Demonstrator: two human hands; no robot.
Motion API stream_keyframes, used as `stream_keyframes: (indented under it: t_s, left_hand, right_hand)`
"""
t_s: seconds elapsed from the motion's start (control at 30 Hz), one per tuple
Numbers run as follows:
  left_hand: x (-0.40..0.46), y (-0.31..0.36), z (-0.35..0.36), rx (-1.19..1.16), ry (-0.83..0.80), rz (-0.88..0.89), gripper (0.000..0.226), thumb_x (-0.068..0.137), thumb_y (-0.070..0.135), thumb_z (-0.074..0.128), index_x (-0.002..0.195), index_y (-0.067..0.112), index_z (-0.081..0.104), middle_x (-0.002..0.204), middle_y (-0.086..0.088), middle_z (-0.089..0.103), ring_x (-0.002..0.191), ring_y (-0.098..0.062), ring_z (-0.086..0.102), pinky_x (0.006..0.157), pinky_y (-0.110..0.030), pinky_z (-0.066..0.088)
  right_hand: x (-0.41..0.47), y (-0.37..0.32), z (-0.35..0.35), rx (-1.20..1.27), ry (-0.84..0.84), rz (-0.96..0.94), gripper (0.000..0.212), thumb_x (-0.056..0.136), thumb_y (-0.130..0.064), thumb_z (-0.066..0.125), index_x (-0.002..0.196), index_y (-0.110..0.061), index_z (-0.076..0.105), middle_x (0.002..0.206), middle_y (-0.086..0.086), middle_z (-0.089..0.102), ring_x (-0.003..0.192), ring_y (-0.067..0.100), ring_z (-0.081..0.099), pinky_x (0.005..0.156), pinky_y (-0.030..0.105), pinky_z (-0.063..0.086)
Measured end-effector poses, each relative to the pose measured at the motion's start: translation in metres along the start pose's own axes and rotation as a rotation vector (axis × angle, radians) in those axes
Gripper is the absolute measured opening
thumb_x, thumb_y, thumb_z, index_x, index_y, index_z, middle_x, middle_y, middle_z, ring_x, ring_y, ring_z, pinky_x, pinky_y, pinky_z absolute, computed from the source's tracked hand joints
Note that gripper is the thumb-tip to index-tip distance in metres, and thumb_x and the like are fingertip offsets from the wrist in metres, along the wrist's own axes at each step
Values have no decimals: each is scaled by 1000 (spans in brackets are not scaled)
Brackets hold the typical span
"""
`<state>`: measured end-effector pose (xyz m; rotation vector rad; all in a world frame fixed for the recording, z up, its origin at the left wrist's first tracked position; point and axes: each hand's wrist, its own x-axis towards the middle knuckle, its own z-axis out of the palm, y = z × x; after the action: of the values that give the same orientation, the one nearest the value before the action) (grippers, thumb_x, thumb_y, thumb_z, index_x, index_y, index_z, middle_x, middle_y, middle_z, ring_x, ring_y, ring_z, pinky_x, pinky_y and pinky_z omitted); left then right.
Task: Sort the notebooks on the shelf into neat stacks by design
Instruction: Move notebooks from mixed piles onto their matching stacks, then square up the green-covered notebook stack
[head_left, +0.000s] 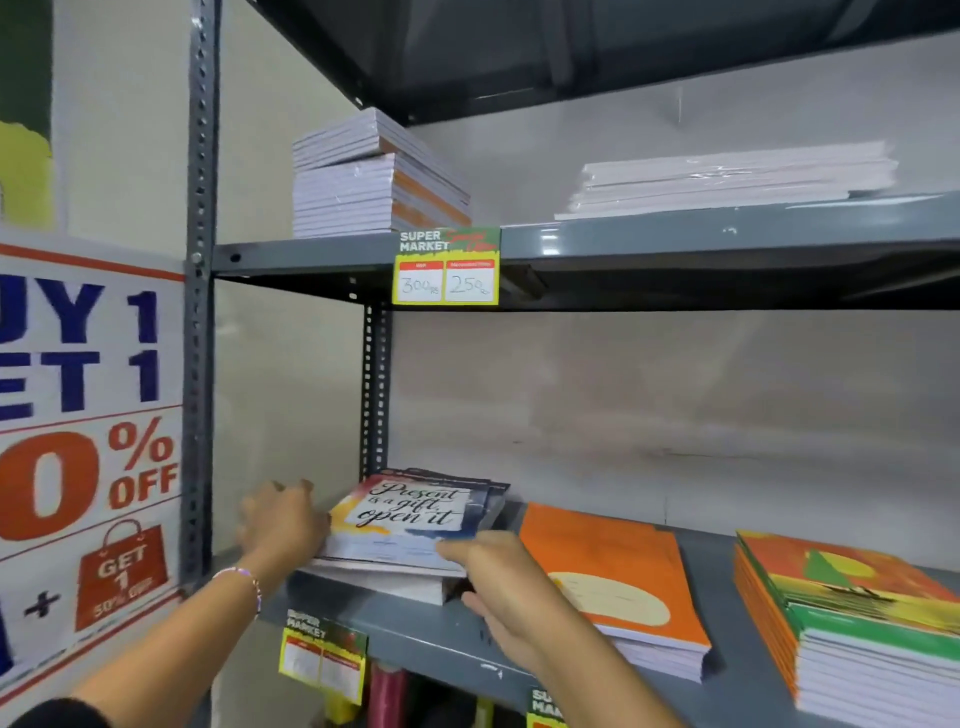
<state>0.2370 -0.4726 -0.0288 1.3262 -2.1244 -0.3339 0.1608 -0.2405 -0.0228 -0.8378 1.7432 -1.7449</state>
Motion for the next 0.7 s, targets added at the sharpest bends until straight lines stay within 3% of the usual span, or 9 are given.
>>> stream_keyframes:
  t_s: [0.07,0.13,0.17,0.27,0.4,0.5,0.57,0.6,0.7]
  left_hand:
    - [-20,19,5,-132,119,82,46,85,26,63,130,19,56,135,-16,49,123,-40,44,103,-45,39]
    - [-57,45,18,-361,234,327,37,84,14,65,121,18,62,125,-13,56,116,-37,49,98,-41,39]
    - [-82,60,25,-495,239,489,33,83,9,65,115,20,63,118,-7,60,111,-29,54,94,-34,42]
    - [-167,109,41,-869,12,735,26,85,11,64,100,32,64,102,15,66,92,-5,64,75,-13,50]
    - [-243,183,71,-1178,-401,708,21,84,18,64,96,34,69,101,13,73,93,-4,70,80,-22,56]
    - [-268,232,87,-1247,-554,653,23,88,22,64,103,38,65,109,16,72,107,1,65,91,-18,50]
    - [-276,254,98,-1232,-580,588,25,92,30,58,117,37,62,119,18,67,113,3,60,96,-19,48]
    - [-278,260,103,-1205,-576,550,31,94,36,54,123,33,61,122,16,66,115,2,59,100,-25,48]
    - [-277,267,116,-1184,-579,378,44,95,47,43,124,22,64,118,6,70,114,-11,62,105,-41,44]
  right_hand:
    - [-28,-1,-18,22,-44,-77,4,86,-16,67,86,-16,71,82,-16,70,97,-1,59,102,41,44]
    - [-55,5,-50,10,25,-196,30,85,-14,69,112,-27,66,105,-17,66,104,1,62,100,34,49]
    - [-68,10,-71,7,100,-284,35,84,-13,70,111,-34,65,107,-19,69,101,2,64,95,30,51]
    - [-110,19,-145,-151,413,-591,34,84,-11,69,104,-38,68,101,-17,73,89,-2,68,76,10,51]
    - [-130,20,-258,-308,818,-811,27,89,-3,61,91,-28,72,94,-14,74,85,-6,65,75,3,46]
    - [-124,37,-328,-290,952,-719,25,95,-13,54,92,-33,70,102,-8,72,98,-1,63,90,16,48]
    - [-117,55,-355,-213,873,-493,23,98,-27,47,112,-26,65,121,5,65,115,16,58,103,37,44]
    - [-113,62,-362,-144,813,-379,34,98,-35,44,124,-18,60,126,7,61,117,20,57,102,39,42]
    - [-111,63,-364,-48,671,-287,46,93,-46,41,122,-16,61,113,-5,68,98,5,66,80,17,47]
